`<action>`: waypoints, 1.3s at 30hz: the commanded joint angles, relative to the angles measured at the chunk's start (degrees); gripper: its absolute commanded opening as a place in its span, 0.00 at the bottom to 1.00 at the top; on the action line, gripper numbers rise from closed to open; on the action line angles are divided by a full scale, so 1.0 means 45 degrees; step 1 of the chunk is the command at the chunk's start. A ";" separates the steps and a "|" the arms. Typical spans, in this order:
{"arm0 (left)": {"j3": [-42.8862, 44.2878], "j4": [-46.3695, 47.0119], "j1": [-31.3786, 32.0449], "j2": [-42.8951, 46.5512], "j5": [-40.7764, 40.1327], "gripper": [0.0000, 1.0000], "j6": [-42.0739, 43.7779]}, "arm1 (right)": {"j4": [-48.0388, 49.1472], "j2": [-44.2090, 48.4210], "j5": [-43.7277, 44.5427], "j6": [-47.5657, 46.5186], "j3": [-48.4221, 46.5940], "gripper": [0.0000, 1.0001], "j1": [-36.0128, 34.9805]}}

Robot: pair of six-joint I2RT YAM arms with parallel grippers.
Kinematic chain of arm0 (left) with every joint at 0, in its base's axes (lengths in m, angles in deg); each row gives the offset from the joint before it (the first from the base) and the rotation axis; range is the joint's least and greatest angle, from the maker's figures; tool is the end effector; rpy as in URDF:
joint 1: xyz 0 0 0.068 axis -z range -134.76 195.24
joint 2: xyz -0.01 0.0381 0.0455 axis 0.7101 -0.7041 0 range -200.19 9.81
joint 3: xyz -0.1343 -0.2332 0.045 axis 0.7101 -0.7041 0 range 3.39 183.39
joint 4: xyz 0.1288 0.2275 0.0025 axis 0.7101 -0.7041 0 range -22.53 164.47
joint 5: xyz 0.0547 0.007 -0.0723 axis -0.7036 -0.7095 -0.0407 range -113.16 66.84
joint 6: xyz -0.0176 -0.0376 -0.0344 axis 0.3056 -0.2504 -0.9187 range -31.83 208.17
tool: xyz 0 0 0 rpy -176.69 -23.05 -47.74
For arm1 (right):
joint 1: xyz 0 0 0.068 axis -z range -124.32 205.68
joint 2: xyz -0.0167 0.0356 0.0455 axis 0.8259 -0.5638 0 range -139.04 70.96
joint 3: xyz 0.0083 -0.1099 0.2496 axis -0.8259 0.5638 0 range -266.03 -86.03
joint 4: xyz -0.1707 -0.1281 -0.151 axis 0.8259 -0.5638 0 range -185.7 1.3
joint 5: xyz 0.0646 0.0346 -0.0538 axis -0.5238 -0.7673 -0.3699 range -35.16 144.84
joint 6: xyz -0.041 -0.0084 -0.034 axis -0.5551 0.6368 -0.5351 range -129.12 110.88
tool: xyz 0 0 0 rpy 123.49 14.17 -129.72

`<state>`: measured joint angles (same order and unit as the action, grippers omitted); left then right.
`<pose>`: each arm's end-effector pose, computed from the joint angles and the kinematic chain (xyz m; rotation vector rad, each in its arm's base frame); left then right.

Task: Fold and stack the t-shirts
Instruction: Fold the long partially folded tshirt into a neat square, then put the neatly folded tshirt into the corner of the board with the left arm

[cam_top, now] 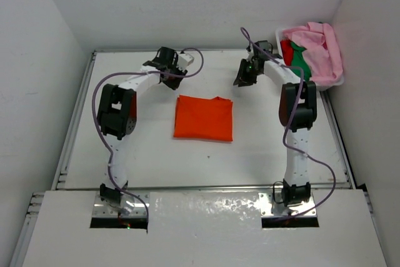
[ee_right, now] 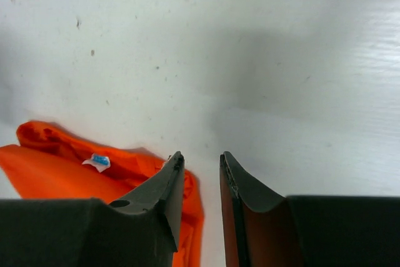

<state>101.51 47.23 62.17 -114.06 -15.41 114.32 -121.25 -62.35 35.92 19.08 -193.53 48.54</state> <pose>0.4576 -0.1443 0.1931 0.9650 2.2916 -0.1009 0.4989 0.0741 0.1613 0.3601 2.6196 0.6465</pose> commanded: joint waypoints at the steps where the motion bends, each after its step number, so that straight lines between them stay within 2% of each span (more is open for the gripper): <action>1: 0.1395 0.0021 -0.0478 -0.0129 -0.1136 0.32 -0.1238 | -0.0225 0.1184 0.1332 -0.1750 -0.0624 0.28 0.0023; 3: 0.1787 -0.0447 -0.0888 0.0549 -0.0455 0.33 -0.1843 | 0.0141 0.2914 0.1352 -0.2165 0.1128 0.32 0.0023; 4: 0.1730 -0.0488 -0.0968 0.0961 -0.0104 0.34 -0.2059 | 0.0377 0.3565 0.1372 -0.2321 0.2837 0.39 -0.0035; 7: 0.0522 -0.0294 -0.1028 0.2621 0.1515 0.45 -0.2919 | 0.1256 0.5598 0.1684 -0.2168 0.5674 0.43 -0.0152; 8: -0.0390 0.0016 -0.0989 0.3302 0.2661 0.48 -0.3385 | 0.1393 0.5931 0.1858 -0.2089 0.6150 0.44 -0.0249; 10: -0.1391 0.0466 -0.0716 0.3795 0.3237 0.49 -0.3876 | 0.1610 0.6459 0.2211 -0.2088 0.6990 0.46 -0.0657; 13: -0.2527 0.0198 -0.0091 0.3857 0.2793 0.54 -0.4209 | 0.1220 0.6249 0.1611 -0.1526 0.7228 0.52 -0.0894; 15: -0.2859 -0.0506 -0.0070 0.3505 0.2224 0.64 -0.4695 | 0.1238 0.6150 0.1255 -0.1191 0.7482 0.60 -0.0972; 16: -0.3073 -0.0547 -0.0148 0.3485 0.2107 0.67 -0.4853 | 0.1316 0.6149 0.1429 -0.1132 0.7793 0.60 -0.1166; 17: -0.3694 -0.0064 -0.0207 0.3697 0.2145 0.76 -0.5241 | 0.1433 0.6227 0.1527 -0.1131 0.7970 0.60 -0.1284; 18: -0.4048 0.0270 -0.0246 0.3815 0.2145 0.82 -0.5419 | 0.1724 0.6266 0.1605 -0.1035 0.8146 0.60 -0.1343; 22: -0.5163 0.1035 -0.0246 0.3895 0.2281 0.84 -0.6260 | 0.1824 0.6188 0.1451 -0.0800 0.8576 0.59 -0.1481; 26: -0.5809 0.1443 -0.0168 0.3895 0.1833 0.81 -0.6553 | 0.1922 0.6714 0.1761 -0.0897 0.9045 0.58 -0.1481; 31: -0.6376 0.1953 0.0046 0.3564 0.2867 0.74 -0.6924 | 0.1923 0.7008 0.1899 -0.0916 0.9417 0.58 -0.1481; 36: -0.6629 0.1835 -0.0050 0.3094 0.2343 0.49 -0.7062 | 0.1746 0.7398 0.2113 -0.0994 0.9514 0.57 -0.1481; 37: -0.6688 0.1874 -0.0090 0.3113 0.2283 0.36 -0.7042 | 0.1727 0.7477 0.2172 -0.1014 0.9515 0.57 -0.1481; 39: -0.6766 0.1894 -0.0129 0.3152 0.2243 0.25 -0.7023 | 0.1688 0.7691 0.2347 -0.1072 0.9515 0.57 -0.1481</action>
<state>71.72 53.81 61.91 -100.05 -4.61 83.07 -114.48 -31.23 44.75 14.67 -150.54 41.92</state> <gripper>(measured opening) 0.292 0.576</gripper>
